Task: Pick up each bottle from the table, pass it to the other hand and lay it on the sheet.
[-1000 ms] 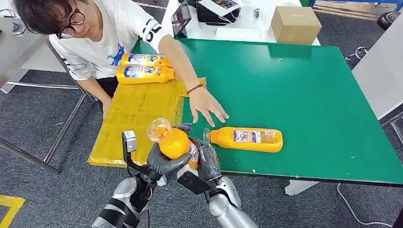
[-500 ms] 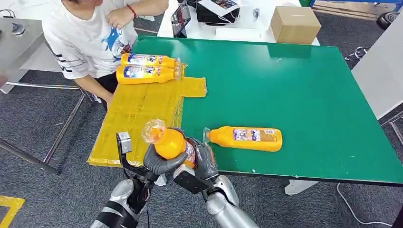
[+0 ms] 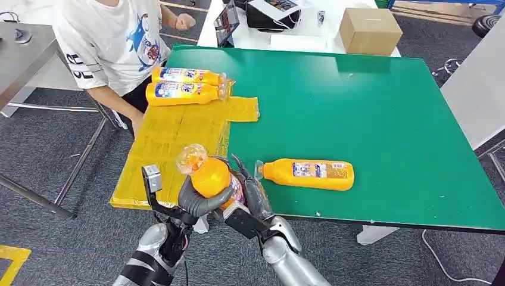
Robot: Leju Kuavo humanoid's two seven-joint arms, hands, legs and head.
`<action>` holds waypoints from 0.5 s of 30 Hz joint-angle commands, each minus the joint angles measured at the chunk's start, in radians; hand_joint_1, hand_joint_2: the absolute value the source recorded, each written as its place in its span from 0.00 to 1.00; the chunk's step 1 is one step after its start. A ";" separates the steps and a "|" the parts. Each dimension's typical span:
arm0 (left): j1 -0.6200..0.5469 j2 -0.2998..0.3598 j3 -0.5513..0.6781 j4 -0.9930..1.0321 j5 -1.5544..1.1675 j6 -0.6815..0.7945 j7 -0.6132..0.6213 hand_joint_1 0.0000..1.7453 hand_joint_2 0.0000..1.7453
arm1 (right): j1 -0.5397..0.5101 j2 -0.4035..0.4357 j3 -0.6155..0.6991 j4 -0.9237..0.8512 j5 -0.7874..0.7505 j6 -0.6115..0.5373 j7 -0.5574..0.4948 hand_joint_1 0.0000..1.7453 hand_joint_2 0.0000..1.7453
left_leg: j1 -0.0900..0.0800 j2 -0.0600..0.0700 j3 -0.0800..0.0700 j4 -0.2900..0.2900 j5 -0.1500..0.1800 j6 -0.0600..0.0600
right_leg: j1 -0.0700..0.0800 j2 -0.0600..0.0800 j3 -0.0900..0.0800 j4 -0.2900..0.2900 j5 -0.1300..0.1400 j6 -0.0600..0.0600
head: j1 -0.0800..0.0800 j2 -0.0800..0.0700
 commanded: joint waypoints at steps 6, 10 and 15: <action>-0.057 -0.026 -0.069 -0.007 -0.003 -0.013 -0.004 1.00 1.00 | -0.017 -0.026 0.028 0.038 0.004 0.030 0.021 0.00 0.00 | 0.002 -0.004 0.003 0.000 -0.002 -0.001 | 0.001 -0.003 0.005 0.000 -0.002 -0.001 | 0.000 0.000; -0.057 -0.026 -0.069 -0.007 -0.003 -0.013 -0.004 1.00 1.00 | -0.017 -0.026 0.028 0.038 0.004 0.030 0.021 0.00 0.00 | 0.001 -0.004 0.002 0.000 -0.001 -0.001 | 0.001 -0.003 0.004 0.000 -0.002 -0.001 | 0.000 0.000; -0.057 -0.026 -0.069 -0.007 -0.003 -0.013 -0.004 1.00 1.00 | -0.017 -0.026 0.028 0.038 0.004 0.030 0.021 0.00 0.00 | 0.001 -0.003 0.001 0.000 0.000 -0.001 | 0.001 -0.002 0.002 0.000 -0.001 -0.001 | 0.000 0.000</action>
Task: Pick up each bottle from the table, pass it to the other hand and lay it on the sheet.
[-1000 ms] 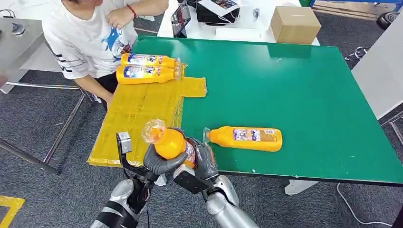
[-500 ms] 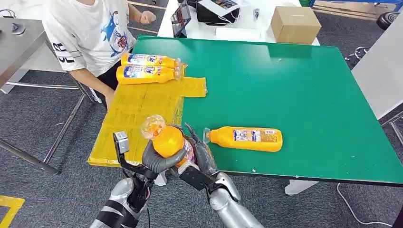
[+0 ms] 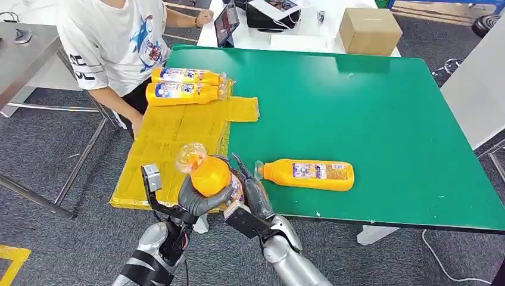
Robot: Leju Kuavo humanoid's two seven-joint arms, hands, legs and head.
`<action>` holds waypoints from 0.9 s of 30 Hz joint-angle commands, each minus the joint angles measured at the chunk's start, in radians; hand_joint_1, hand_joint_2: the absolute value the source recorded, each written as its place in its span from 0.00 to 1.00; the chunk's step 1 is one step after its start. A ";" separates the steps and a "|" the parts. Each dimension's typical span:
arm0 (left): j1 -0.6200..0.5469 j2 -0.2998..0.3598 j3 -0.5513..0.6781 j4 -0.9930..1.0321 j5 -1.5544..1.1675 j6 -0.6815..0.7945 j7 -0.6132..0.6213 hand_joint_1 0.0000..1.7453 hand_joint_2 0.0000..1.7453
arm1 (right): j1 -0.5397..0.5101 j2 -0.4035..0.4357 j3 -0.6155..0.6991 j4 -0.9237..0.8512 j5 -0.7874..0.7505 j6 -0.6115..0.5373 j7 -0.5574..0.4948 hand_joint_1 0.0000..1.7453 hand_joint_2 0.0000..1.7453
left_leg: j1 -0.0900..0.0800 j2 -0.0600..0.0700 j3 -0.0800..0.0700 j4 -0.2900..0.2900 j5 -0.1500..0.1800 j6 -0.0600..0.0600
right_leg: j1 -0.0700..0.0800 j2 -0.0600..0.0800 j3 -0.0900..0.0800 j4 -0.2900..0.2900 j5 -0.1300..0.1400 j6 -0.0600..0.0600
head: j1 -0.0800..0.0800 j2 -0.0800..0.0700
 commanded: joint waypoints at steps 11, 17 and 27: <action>-0.055 -0.025 -0.068 0.000 -0.002 -0.013 -0.003 1.00 1.00 | -0.017 -0.021 0.028 0.051 0.004 0.024 0.021 0.00 0.00 | 0.001 -0.003 0.002 0.000 -0.001 -0.001 | 0.001 -0.002 0.003 0.000 -0.001 -0.001 | 0.000 0.000; -0.055 -0.025 -0.068 0.000 -0.002 -0.013 -0.003 1.00 1.00 | -0.017 -0.021 0.028 0.051 0.004 0.024 0.021 0.00 0.00 | 0.001 -0.003 0.001 0.000 -0.001 -0.001 | 0.001 -0.002 0.003 0.000 -0.001 -0.001 | 0.000 0.000; -0.295 0.048 0.236 0.157 -0.494 0.736 -0.293 1.00 1.00 | 0.106 -0.103 -0.106 -0.646 -0.289 -0.081 0.046 0.00 0.00 | 0.002 -0.007 -0.004 0.004 0.000 -0.002 | 0.002 -0.006 -0.002 0.004 -0.002 -0.002 | -0.001 0.000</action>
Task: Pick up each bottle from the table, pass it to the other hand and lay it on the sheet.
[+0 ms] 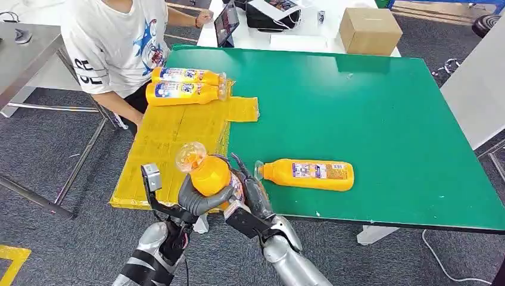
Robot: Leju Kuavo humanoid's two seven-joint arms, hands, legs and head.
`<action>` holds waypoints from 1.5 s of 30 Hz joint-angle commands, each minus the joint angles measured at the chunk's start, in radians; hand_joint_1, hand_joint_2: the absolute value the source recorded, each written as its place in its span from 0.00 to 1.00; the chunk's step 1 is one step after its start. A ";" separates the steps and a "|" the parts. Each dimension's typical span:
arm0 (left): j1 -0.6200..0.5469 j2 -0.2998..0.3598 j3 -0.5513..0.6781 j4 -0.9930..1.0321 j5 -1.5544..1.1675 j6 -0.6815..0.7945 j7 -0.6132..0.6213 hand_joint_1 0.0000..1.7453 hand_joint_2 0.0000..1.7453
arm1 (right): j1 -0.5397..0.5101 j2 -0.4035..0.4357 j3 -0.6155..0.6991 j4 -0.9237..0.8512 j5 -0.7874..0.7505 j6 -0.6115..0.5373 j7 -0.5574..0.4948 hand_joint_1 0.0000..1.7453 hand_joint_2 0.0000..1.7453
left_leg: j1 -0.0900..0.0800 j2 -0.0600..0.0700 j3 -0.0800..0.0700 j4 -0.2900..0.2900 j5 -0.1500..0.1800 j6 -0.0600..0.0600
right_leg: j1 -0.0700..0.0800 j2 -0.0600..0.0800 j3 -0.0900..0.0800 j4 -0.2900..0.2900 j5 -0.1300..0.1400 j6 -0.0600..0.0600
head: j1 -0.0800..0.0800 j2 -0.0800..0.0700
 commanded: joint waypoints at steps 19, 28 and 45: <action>-0.275 0.007 0.284 0.167 -0.629 0.751 -0.306 1.00 1.00 | 0.111 -0.054 -0.149 -0.572 -0.260 -0.056 -0.030 0.00 0.00 | 0.001 -0.002 0.000 0.000 0.002 -0.002 | 0.001 0.000 0.001 0.000 0.002 -0.004 | 0.001 0.000; -0.446 0.123 0.069 0.601 -1.204 0.928 -0.150 1.00 1.00 | 0.065 -0.051 -0.151 -0.550 -0.280 -0.052 -0.034 0.00 0.00 | 0.001 -0.002 0.001 -0.001 0.003 -0.002 | 0.001 0.000 0.002 0.000 0.002 -0.004 | 0.001 0.000; -0.506 0.193 -0.021 0.742 -1.435 0.775 -0.045 1.00 1.00 | 0.059 -0.054 -0.140 -0.550 -0.300 -0.009 -0.020 0.00 0.00 | 0.001 0.002 -0.001 0.000 0.002 -0.002 | 0.001 0.002 -0.001 0.001 0.002 -0.003 | 0.000 0.000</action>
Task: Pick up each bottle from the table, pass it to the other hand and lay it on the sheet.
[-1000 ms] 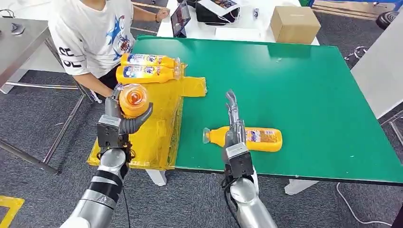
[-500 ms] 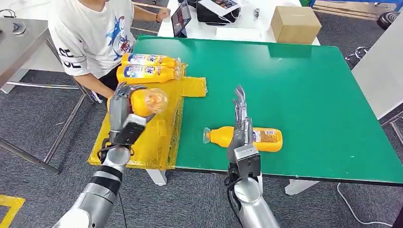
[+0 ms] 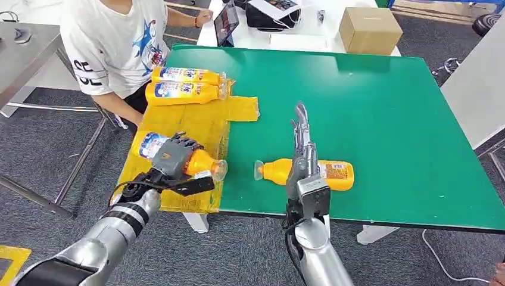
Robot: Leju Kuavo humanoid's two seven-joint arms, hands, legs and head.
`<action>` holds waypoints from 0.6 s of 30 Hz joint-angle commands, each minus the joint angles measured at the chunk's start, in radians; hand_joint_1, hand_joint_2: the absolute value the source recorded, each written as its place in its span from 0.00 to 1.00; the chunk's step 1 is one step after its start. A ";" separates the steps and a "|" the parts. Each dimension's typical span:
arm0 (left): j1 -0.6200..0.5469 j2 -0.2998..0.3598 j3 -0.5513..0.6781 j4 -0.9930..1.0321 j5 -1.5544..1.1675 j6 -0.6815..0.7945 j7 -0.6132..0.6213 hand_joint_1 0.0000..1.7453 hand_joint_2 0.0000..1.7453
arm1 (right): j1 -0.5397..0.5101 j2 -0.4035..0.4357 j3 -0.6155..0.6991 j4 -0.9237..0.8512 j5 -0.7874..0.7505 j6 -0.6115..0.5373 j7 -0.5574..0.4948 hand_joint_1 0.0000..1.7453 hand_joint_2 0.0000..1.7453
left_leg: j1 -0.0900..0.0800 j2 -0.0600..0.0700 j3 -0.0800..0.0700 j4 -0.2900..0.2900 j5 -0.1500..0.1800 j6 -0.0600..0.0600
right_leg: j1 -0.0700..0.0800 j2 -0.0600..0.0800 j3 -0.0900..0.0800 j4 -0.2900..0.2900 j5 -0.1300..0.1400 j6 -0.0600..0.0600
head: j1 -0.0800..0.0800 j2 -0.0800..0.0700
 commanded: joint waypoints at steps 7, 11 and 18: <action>-0.100 0.065 -0.076 0.194 -0.014 -0.076 0.014 1.00 1.00 | -0.041 -0.014 -0.005 0.038 -0.012 0.018 0.011 0.00 0.00 | 0.001 0.000 0.004 0.000 -0.002 -0.002 | 0.001 0.002 0.004 0.000 -0.002 -0.002 | 0.000 0.000; -0.127 0.065 -0.076 0.210 -0.038 -0.138 0.048 1.00 1.00 | -0.046 -0.010 0.001 0.054 -0.015 0.036 0.020 0.00 0.00 | 0.001 -0.001 0.002 0.000 -0.001 -0.001 | 0.001 0.001 0.002 0.000 -0.001 -0.001 | 0.000 0.000; -0.123 0.065 -0.062 0.228 -0.051 -0.156 0.080 0.98 1.00 | -0.039 -0.009 0.002 0.083 -0.013 0.046 0.019 0.00 0.00 | 0.002 0.000 0.005 0.000 -0.003 -0.002 | 0.001 0.002 0.006 -0.001 -0.002 -0.002 | 0.000 0.000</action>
